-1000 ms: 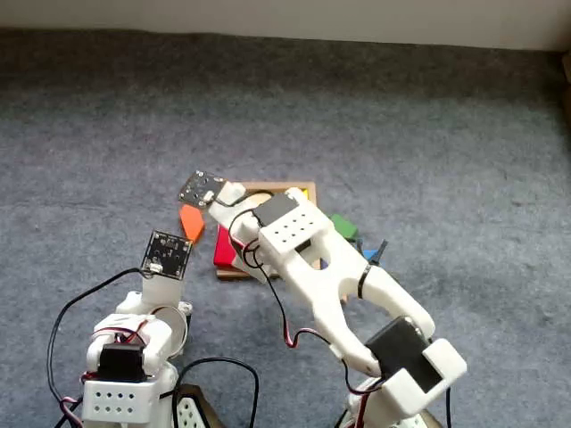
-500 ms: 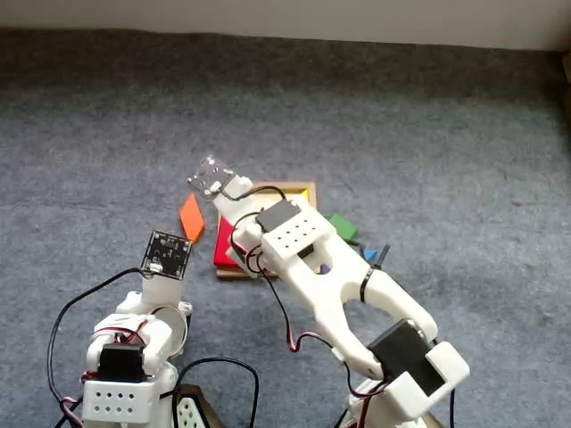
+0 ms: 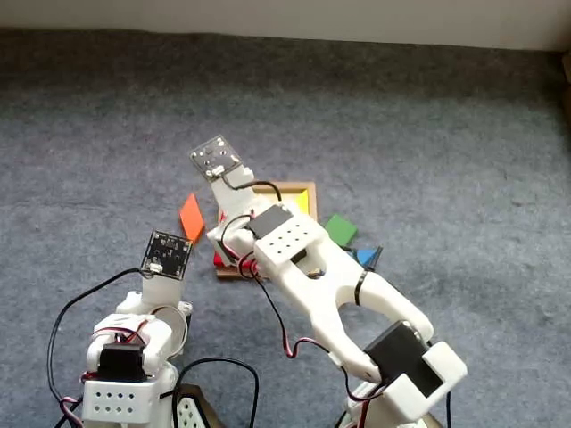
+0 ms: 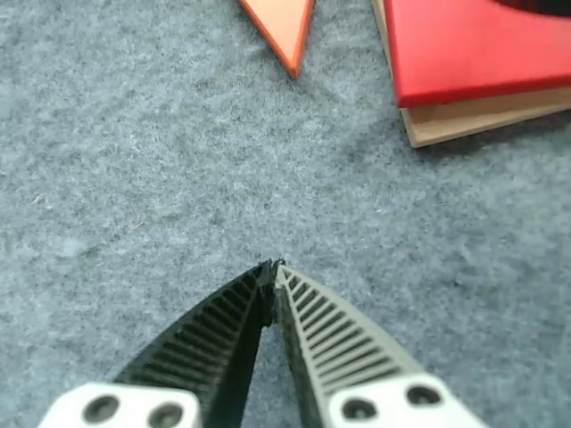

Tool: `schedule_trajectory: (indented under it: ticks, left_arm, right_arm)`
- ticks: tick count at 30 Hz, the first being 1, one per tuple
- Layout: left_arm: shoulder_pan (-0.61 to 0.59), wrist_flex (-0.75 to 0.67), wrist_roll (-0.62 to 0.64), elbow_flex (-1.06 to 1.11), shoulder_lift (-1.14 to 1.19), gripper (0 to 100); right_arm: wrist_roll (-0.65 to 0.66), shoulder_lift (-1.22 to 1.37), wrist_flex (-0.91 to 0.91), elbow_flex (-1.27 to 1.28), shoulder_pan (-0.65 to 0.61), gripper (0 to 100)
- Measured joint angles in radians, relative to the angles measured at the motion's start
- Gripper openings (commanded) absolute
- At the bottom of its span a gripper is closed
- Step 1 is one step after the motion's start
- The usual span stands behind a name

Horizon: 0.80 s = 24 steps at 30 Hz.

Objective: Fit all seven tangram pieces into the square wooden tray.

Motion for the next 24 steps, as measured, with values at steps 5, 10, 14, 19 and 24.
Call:
schedule_trajectory:
  ticks: [5, 10, 14, 19, 24]
  left_arm:
    - [0.000, 0.000, 0.000, 0.000, 0.000, 3]
    - [0.000, 0.000, 0.000, 0.000, 0.000, 3]
    - [0.000, 0.000, 0.000, 0.000, 0.000, 3]
    - [0.000, 0.000, 0.000, 0.000, 0.000, 3]
    - [0.000, 0.000, 0.000, 0.000, 0.000, 3]
  right_arm:
    - [-0.009, 0.000, -0.061, 0.000, -0.044, 26.0]
    - [-0.009, 0.086, -0.143, 0.000, -0.049, 26.0]
    - [-0.009, 0.155, -0.158, 0.000, -0.020, 26.0]
    - [-0.009, 0.163, -0.163, 0.000, 0.074, 26.0]
    - [-0.009, 0.163, -0.163, 0.000, 0.143, 26.0]
